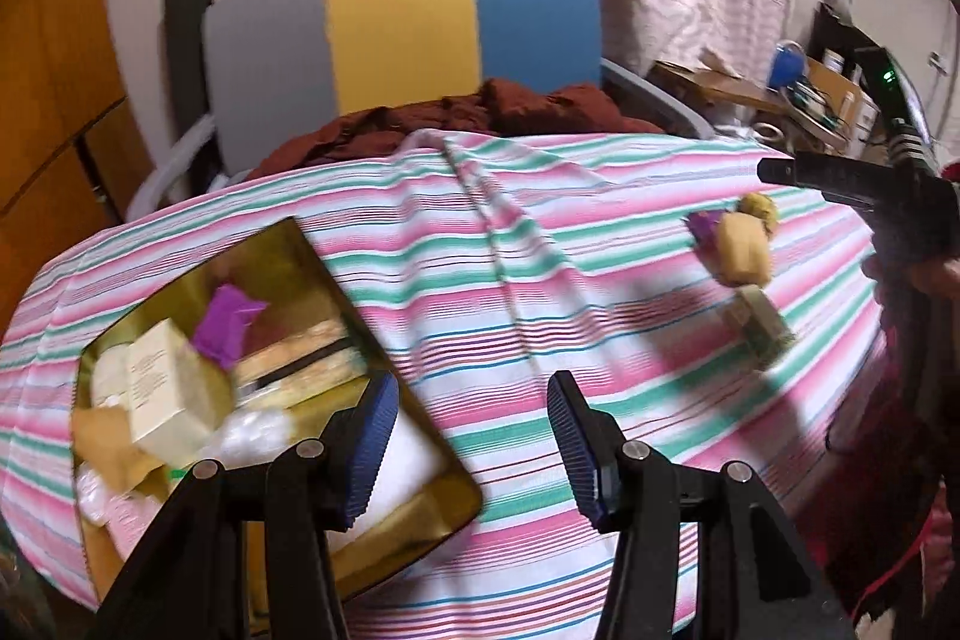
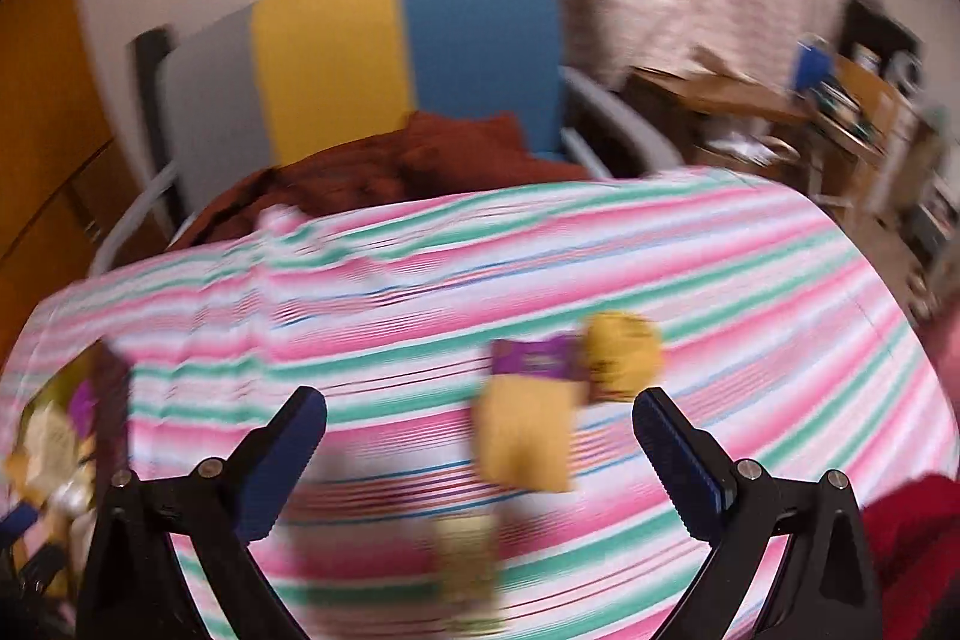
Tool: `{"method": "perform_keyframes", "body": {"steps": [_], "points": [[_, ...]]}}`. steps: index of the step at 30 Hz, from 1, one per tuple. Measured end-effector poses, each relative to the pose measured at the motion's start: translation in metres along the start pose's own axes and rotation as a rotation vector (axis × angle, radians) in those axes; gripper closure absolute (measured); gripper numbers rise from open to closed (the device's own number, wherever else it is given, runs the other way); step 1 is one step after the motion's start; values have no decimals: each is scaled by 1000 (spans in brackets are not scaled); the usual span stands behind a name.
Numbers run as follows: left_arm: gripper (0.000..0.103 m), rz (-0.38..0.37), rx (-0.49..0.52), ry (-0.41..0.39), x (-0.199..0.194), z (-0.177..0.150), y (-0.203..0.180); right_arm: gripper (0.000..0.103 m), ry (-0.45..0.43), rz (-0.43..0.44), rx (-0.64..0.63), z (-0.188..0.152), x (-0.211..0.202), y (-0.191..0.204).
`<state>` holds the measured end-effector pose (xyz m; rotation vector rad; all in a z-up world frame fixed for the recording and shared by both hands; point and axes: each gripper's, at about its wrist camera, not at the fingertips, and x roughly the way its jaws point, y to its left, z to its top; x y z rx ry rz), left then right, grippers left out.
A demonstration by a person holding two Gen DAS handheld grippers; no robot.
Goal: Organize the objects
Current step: 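Move both open tools back to the remaining items on the cloth, then grasp the cream-and-green herbal box with the left tool and lift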
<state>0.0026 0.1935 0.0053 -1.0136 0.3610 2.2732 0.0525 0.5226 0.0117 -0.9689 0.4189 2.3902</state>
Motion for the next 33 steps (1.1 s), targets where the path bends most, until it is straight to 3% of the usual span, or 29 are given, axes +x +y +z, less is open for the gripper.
{"method": "perform_keyframes", "body": {"steps": [5,8,21,24,33], "points": [[51,-66,53,33,18,10,-31,0,16,-20,278,-3,15,-64],[51,-126,96,59,34,15,-57,0,28,0,370,-6,18,-81],[51,-404,140,197,110,47,-153,0,48,70,530,-13,21,-105],[45,-425,137,223,125,52,-167,0,53,72,538,-14,22,-106],[45,-436,143,294,163,54,-200,0,75,69,538,-14,29,-107]]}}
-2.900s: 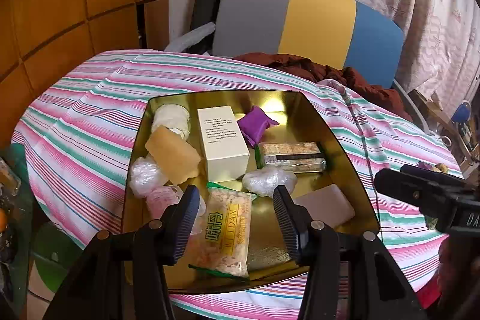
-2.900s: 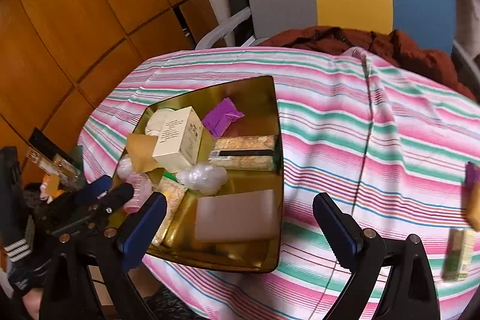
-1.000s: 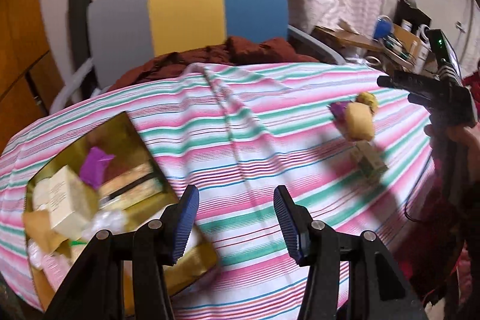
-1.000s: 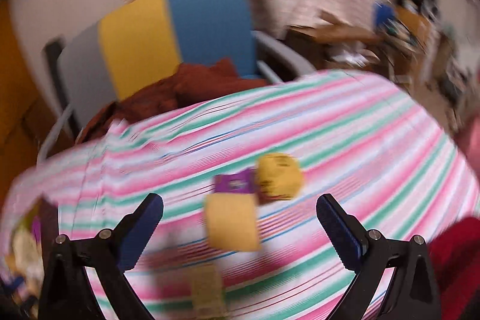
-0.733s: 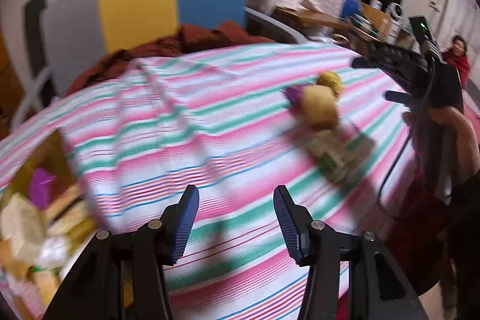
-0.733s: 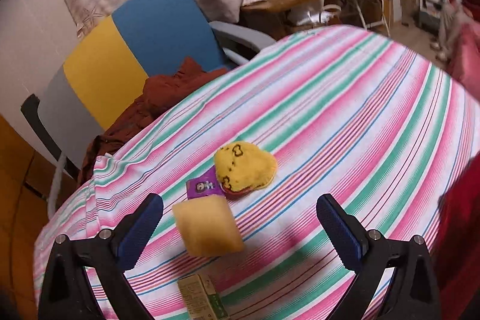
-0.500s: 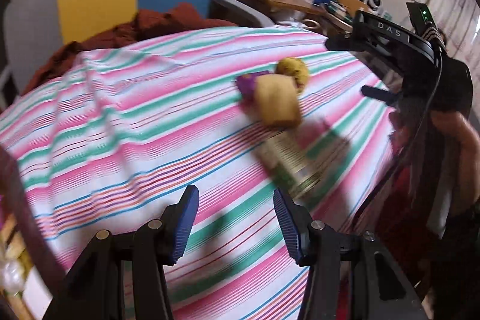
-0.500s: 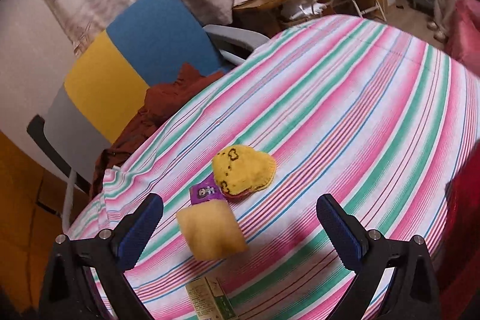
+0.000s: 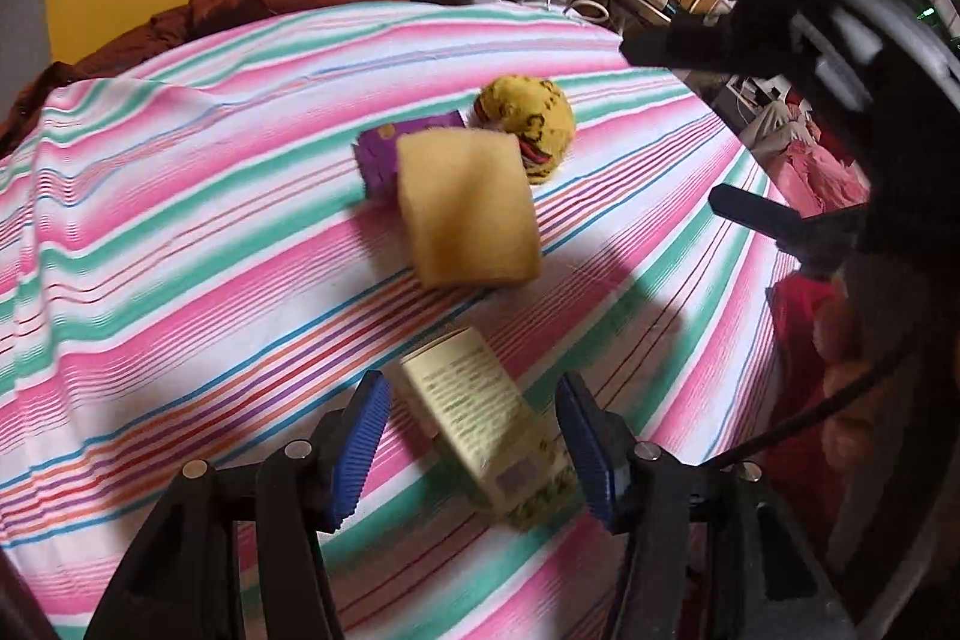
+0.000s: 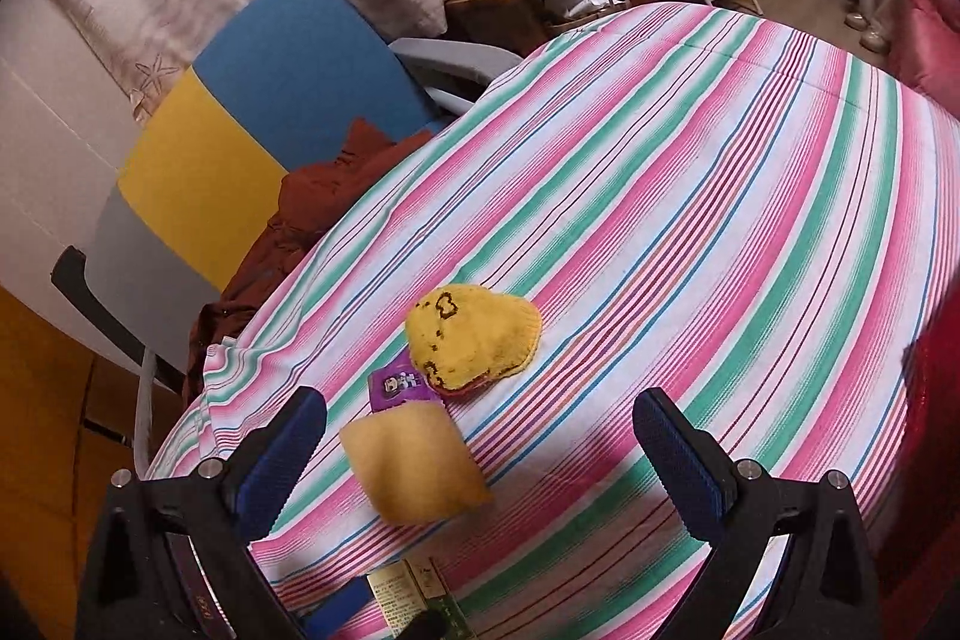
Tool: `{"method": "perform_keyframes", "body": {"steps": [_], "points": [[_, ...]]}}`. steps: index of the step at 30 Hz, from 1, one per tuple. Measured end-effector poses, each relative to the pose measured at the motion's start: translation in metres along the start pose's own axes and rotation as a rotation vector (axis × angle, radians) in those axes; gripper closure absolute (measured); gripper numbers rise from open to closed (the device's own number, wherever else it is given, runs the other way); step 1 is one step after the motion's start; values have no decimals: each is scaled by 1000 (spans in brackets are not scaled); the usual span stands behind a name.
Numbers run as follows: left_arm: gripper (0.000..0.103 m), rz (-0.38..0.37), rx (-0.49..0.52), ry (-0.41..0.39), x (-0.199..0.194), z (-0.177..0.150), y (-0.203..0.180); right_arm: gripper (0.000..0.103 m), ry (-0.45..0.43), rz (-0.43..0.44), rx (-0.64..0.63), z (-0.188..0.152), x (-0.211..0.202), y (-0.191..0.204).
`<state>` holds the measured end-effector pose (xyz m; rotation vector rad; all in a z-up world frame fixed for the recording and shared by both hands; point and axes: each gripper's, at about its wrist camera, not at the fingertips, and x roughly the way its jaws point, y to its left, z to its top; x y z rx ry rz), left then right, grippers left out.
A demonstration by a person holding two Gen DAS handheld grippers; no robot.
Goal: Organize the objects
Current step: 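Grasp the cream-and-green herbal box with the left tool and lift, then grasp the yellow sponge with the right tool while the left tool holds the box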
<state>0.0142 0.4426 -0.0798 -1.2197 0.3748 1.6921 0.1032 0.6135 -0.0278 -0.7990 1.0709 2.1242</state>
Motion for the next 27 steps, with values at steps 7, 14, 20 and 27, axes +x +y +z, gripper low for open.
{"method": "perform_keyframes", "body": {"steps": [7,14,20,27], "points": [[73,83,79,3,9,-15,0,0,38,-9,-17,-1,9,2],[73,131,82,-50,-21,-51,26,0,129,-19,-168,-15,28,27],[72,122,29,-85,-46,-82,50,1,199,-87,-300,-30,52,51],[71,102,13,-109,-49,-87,54,13,191,-180,-423,-35,74,71]]}}
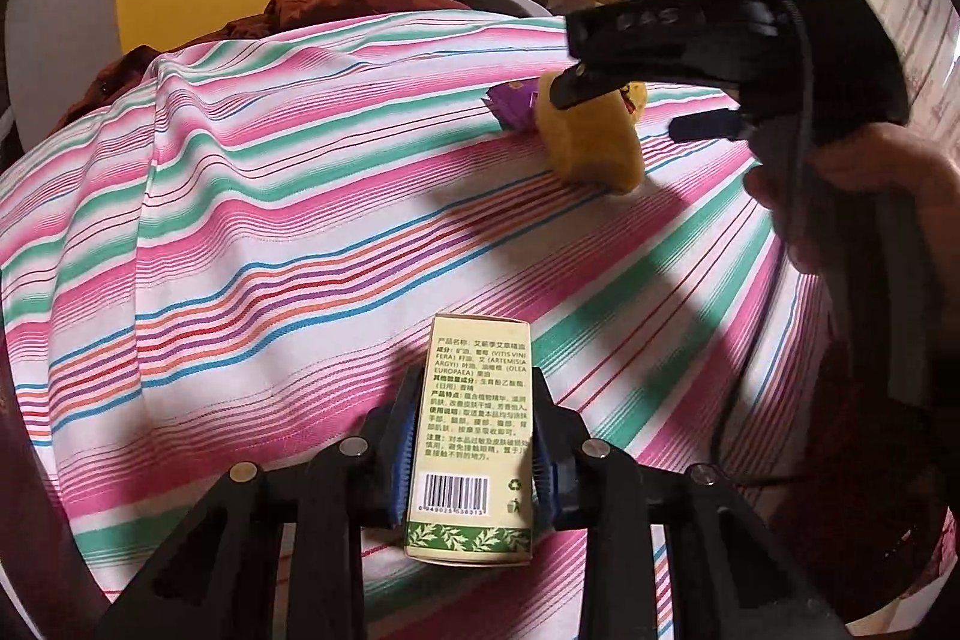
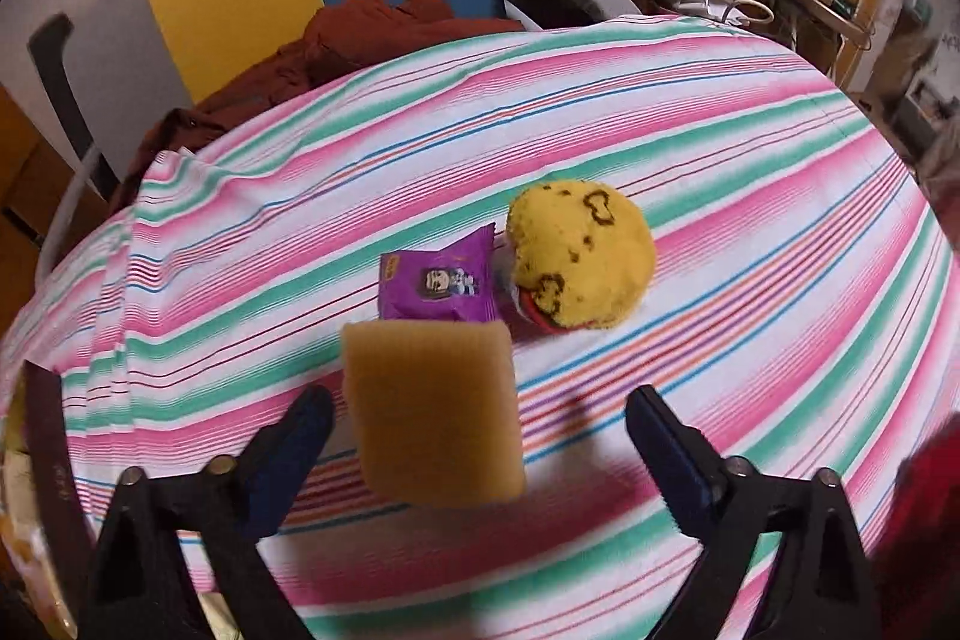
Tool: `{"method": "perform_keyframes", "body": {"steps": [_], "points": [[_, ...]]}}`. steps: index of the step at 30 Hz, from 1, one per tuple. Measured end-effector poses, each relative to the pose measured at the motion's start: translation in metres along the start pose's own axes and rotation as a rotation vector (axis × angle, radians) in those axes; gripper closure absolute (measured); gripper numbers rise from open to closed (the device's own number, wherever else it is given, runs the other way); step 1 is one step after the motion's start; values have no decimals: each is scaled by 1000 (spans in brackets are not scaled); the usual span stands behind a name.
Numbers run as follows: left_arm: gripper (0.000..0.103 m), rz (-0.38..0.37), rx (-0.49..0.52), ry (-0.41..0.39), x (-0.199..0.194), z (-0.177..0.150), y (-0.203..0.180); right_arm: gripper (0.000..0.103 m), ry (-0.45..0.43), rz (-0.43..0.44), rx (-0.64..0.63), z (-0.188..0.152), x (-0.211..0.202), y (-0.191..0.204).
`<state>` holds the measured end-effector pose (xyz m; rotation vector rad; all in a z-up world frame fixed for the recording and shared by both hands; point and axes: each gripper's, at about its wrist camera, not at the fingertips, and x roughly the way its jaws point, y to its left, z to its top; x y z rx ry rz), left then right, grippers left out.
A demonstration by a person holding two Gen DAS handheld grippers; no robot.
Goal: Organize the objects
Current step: 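Grasp the yellow sponge with the right tool while the left tool holds the box, then carry the box and sponge into the gold tray and release both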
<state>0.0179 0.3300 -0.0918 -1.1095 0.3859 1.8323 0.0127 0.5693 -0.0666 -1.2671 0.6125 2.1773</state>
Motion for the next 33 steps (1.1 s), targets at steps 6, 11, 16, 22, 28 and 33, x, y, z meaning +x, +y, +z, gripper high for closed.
{"method": "perform_keyframes", "body": {"steps": [6,11,16,22,28,33], "points": [[72,3,26,-25,-3,-6,-1,50,34,82,-69,-4,3,11],[73,15,19,-21,-6,-7,2,50,97,304,-191,-18,-2,41],[73,33,-1,-25,-19,-14,5,50,124,376,-304,-31,-5,63],[73,53,-36,-85,-58,-21,15,50,91,404,-319,-30,-12,66],[73,98,-123,-159,-109,-27,39,50,80,402,-334,-33,-20,76],[73,166,-226,-225,-150,-42,75,50,59,451,-346,-41,-40,100]]}}
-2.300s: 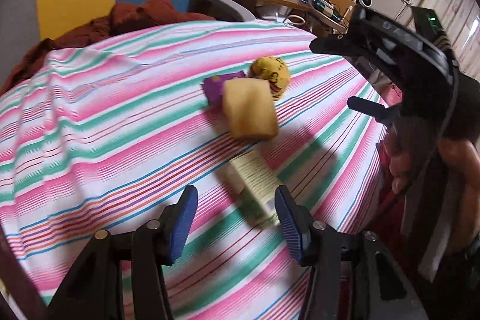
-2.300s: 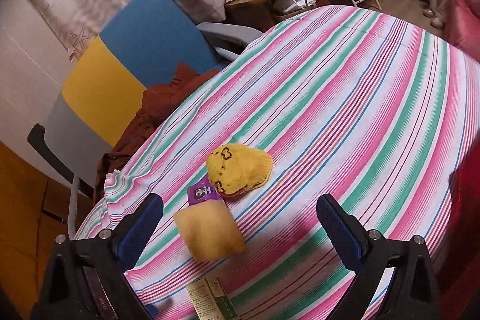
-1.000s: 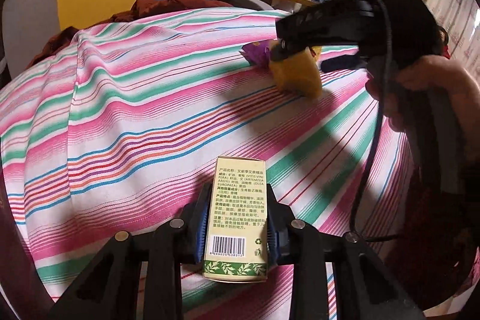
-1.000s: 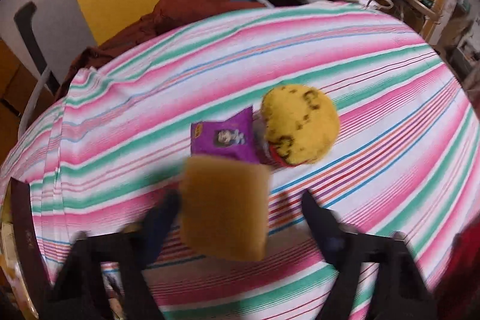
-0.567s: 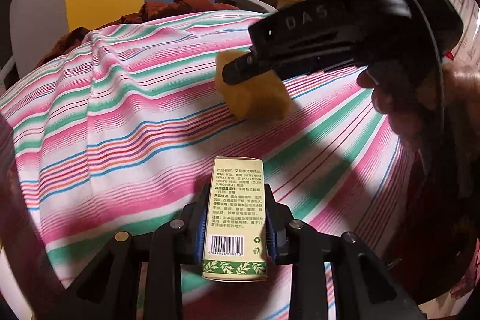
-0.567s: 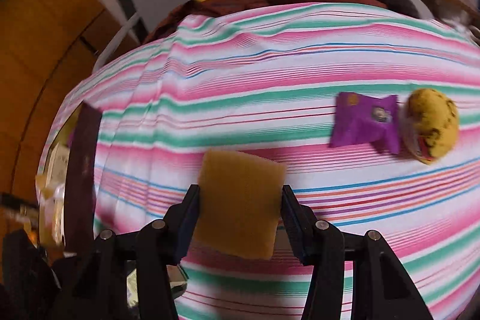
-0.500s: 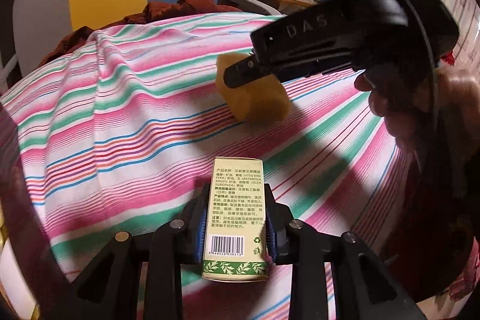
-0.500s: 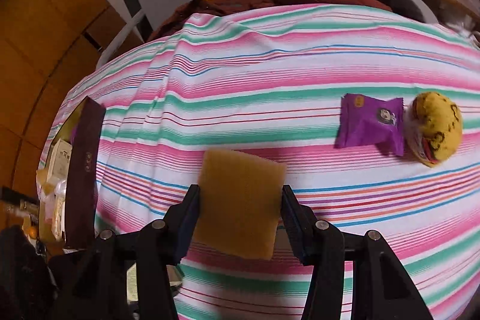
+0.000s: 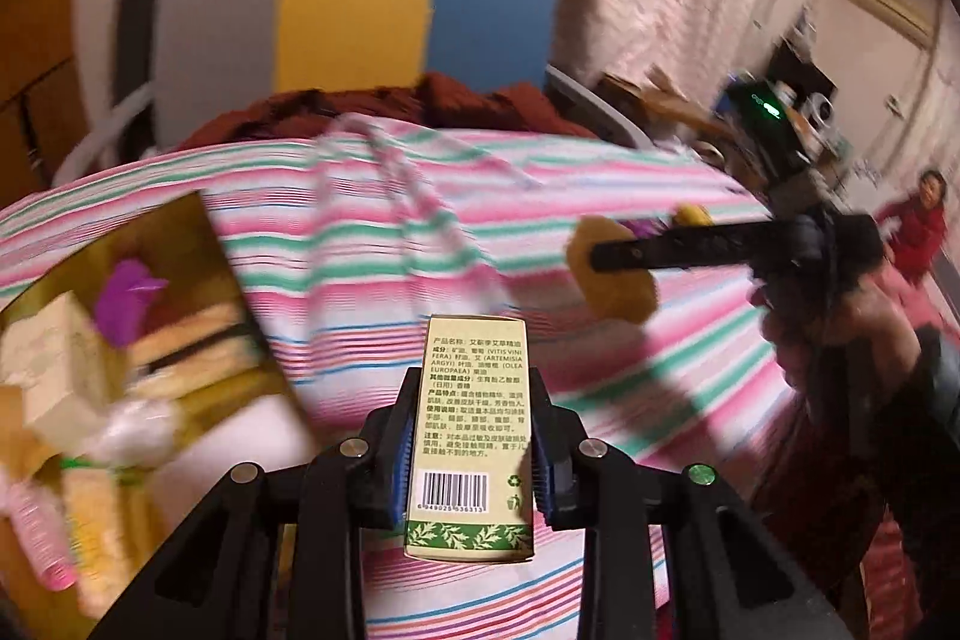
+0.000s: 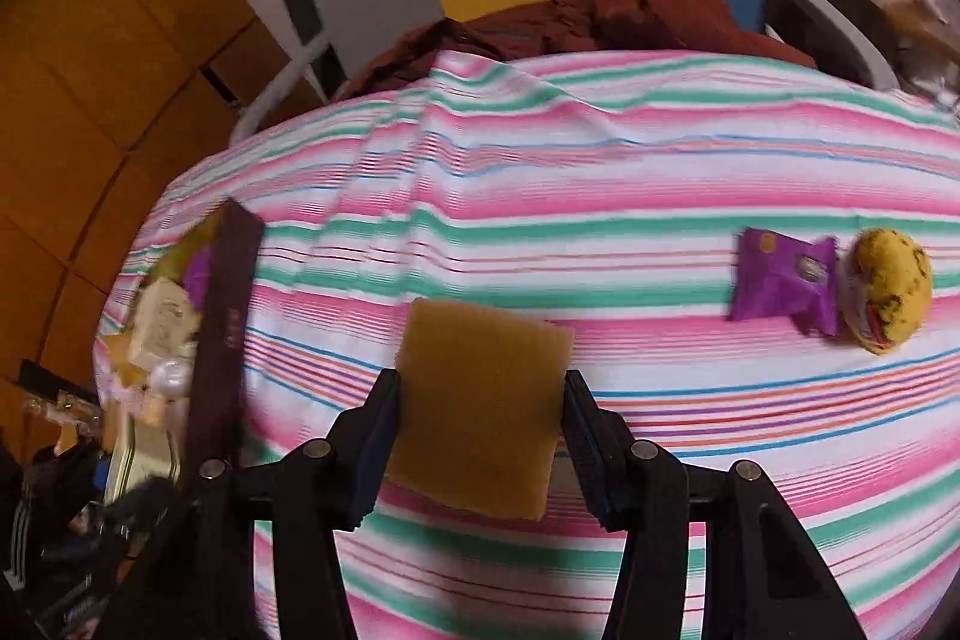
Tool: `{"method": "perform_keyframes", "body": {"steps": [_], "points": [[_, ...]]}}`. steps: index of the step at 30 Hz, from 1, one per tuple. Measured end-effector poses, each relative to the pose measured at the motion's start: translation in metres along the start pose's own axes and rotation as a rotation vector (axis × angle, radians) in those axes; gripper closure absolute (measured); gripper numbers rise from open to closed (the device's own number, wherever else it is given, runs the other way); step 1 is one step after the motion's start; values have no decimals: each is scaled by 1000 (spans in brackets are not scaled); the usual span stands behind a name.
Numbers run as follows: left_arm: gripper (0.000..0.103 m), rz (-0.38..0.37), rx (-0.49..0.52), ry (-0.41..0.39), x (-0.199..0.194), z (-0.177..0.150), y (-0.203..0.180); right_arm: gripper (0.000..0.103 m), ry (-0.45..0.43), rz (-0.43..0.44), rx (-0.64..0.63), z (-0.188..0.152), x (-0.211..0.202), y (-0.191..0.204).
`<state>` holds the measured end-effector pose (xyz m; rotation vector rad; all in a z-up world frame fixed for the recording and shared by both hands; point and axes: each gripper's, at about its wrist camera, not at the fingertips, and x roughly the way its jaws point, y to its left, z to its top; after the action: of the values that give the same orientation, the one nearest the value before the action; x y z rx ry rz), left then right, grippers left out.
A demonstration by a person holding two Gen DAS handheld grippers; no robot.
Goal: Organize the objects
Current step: 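Carry the box and sponge into the gold tray and release both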
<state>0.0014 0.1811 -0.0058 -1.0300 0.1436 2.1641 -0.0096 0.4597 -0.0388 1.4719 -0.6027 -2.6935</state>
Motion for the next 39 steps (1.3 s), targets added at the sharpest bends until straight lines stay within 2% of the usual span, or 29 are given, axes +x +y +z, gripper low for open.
{"method": "perform_keyframes", "body": {"steps": [3,9,12,13,14,15,17,20,25,30,39], "points": [[73,49,-64,-27,-13,0,30,50,-16,59,-22,3,-1,32],[73,166,-193,-66,-38,-11,88,49,-9,224,-123,22,14,128],[71,213,-248,-68,-42,-17,110,45,-4,287,-154,31,24,175],[69,219,-263,-66,-41,-19,115,39,-9,300,-159,33,25,188],[63,225,-280,-63,-42,-21,120,17,-16,319,-159,36,27,202],[60,230,-297,-60,-42,-23,124,2,-26,325,-158,38,28,212],[57,242,-314,-62,-44,-28,131,1,-44,309,-163,37,28,224],[57,261,-324,-64,-47,-34,137,1,-24,292,-188,28,33,234],[57,300,-365,-57,-54,-43,150,1,-4,203,-212,6,38,227],[57,351,-382,-69,-63,-44,153,1,-30,122,-225,-8,36,226],[57,407,-316,-119,-78,-34,134,0,-95,41,-302,-28,23,236]]}}
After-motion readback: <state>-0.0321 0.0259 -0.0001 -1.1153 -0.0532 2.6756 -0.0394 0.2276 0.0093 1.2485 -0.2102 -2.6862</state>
